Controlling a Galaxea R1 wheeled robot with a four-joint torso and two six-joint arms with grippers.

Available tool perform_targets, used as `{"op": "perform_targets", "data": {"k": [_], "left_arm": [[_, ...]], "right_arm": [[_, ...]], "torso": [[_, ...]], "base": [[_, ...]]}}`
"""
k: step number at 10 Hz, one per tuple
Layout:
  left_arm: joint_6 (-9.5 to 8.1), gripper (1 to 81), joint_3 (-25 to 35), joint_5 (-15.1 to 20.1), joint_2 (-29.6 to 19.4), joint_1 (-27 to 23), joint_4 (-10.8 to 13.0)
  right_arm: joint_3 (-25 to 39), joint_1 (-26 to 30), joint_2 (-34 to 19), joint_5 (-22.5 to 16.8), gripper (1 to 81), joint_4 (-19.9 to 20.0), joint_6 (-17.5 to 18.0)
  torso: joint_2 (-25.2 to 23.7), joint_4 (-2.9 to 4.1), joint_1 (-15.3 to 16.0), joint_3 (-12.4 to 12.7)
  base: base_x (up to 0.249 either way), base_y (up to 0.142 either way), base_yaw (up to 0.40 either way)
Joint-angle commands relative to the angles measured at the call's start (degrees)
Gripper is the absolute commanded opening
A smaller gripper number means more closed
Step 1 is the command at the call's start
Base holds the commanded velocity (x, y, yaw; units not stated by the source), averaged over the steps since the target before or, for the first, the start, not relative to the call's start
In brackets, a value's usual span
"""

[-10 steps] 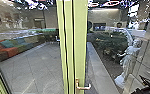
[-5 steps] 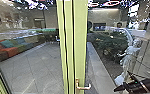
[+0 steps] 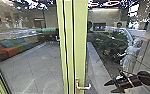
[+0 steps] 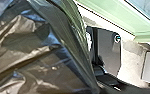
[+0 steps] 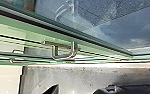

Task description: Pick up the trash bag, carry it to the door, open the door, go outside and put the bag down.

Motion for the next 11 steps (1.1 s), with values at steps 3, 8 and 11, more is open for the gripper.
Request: {"op": "perform_targets", "data": {"k": [3,8,11], "left_arm": [[-0.04,1.0,0.13,4.05,-0.80,-3.54,-1.24],[-0.13,1.0,0.13,4.05,-0.63,-3.81,-1.32],[-0.22,1.0,-0.83,4.05,-0.02,-3.81,-1.32]], "right_arm": [[-6.79,8.27,9.23,-1.84,81.1,-1.08,0.96],[-13.71,9.15,17.22,-2.81,81.1,-1.87,7.10],[-18.90,8.10,22.48,-2.89,81.1,-1.95,10.44]], "torso": [[0.00,0.00,0.00,0.00],[0.02,0.00,0.00,-0.04],[0.05,0.00,0.02,-0.04]], "base": [[0.000,0.000,0.000],[0.000,0.000,0.000],[0.000,0.000,0.000]]}}
